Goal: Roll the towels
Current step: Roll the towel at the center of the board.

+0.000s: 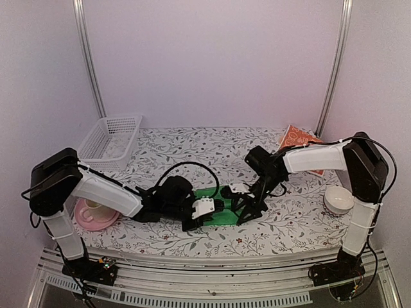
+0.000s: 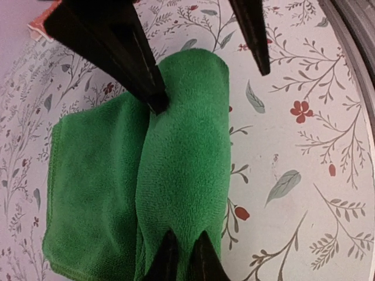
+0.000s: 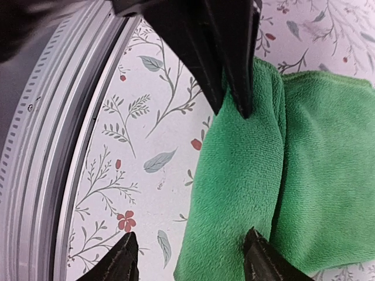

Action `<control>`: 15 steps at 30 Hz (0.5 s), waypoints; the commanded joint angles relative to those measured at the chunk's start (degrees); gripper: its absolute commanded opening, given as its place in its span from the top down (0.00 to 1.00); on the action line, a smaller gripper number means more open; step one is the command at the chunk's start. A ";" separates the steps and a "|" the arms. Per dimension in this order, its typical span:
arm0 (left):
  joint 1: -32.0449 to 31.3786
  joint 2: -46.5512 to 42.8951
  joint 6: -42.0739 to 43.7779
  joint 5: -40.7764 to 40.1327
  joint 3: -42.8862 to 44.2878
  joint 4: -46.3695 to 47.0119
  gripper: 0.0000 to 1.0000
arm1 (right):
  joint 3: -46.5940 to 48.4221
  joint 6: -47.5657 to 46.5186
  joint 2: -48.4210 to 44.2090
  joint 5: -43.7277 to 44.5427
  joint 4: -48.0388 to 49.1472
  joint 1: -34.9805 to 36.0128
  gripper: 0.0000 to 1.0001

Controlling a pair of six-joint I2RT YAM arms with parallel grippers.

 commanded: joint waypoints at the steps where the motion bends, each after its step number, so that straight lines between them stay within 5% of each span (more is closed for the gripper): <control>1: 4.41 1.44 -5.19 5.78 2.57 -7.92 1.00 | -5.40 -0.50 -7.66 2.29 7.81 -0.41 0.37; 15: 10.67 7.19 -10.76 14.82 8.85 -15.47 1.00 | -14.09 -2.22 -14.42 7.06 20.08 2.37 0.34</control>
